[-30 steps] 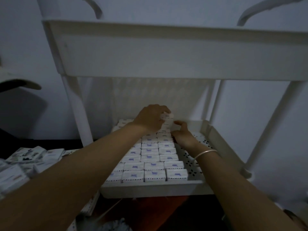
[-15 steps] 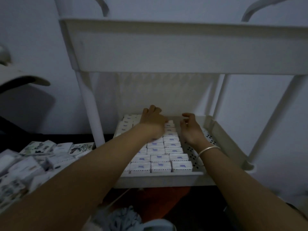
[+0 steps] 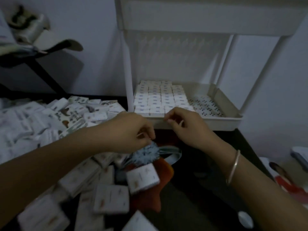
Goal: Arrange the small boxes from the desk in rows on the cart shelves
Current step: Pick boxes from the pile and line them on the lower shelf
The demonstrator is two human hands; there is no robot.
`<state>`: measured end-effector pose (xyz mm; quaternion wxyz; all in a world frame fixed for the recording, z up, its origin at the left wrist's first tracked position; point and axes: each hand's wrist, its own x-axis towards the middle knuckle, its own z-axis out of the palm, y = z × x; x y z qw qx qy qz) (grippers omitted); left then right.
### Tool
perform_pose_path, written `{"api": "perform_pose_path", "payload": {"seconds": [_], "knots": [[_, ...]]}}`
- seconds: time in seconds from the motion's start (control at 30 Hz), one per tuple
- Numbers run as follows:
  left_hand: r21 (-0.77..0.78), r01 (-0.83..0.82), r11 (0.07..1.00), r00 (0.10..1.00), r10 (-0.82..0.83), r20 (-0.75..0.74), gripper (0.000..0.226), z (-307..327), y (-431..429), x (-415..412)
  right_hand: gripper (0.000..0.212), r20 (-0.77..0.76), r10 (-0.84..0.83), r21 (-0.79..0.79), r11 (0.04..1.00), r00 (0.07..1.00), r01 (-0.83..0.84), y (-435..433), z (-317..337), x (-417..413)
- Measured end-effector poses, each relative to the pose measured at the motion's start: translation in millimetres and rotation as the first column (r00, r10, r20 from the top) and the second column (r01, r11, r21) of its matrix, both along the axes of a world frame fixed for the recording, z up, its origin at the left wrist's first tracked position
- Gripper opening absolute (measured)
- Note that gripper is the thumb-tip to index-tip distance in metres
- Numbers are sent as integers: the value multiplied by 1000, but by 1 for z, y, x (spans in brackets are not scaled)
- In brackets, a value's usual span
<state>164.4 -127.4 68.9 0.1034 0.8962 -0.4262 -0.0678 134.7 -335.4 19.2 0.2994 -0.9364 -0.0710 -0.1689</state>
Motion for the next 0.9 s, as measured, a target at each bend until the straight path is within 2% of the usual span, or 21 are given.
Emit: {"api": "perform_pose_path", "payload": {"seconds": [0.13, 0.27, 0.4, 0.5, 0.57, 0.67, 0.73, 0.9], "knots": [[181, 4, 983, 1000, -8, 20, 32, -20, 24, -26, 15, -289, 98, -3, 995, 952, -103, 16, -7, -52], [194, -35, 980, 993, 56, -104, 39, -38, 32, -29, 26, -448, 122, -4, 990, 885, -139, 27, -14, -92], [192, -37, 981, 995, 55, -89, 40, -47, 35, -33, 25, -557, 136, 5, 987, 820, -160, 44, -16, -122], [246, -23, 969, 999, 15, 37, 42, -52, 32, -38, 25, -534, 154, -41, 977, 831, -207, 58, -15, -135], [227, -14, 974, 990, -18, 139, 41, -57, 29, -40, 43, -480, 155, -121, 963, 863, -240, 65, -18, -143], [163, -27, 986, 986, 0, 165, 40, -62, 28, -43, 71, -388, 142, -265, 929, 910, -258, 75, -29, -154], [116, -41, 992, 990, 24, 140, 44, -63, 27, -43, 72, -335, 145, -323, 911, 931, -258, 79, -36, -157], [-66, -30, 997, 990, 39, 133, 53, -69, 26, -44, 58, -329, 199, -195, 942, 923, -273, 76, -38, -158]]}}
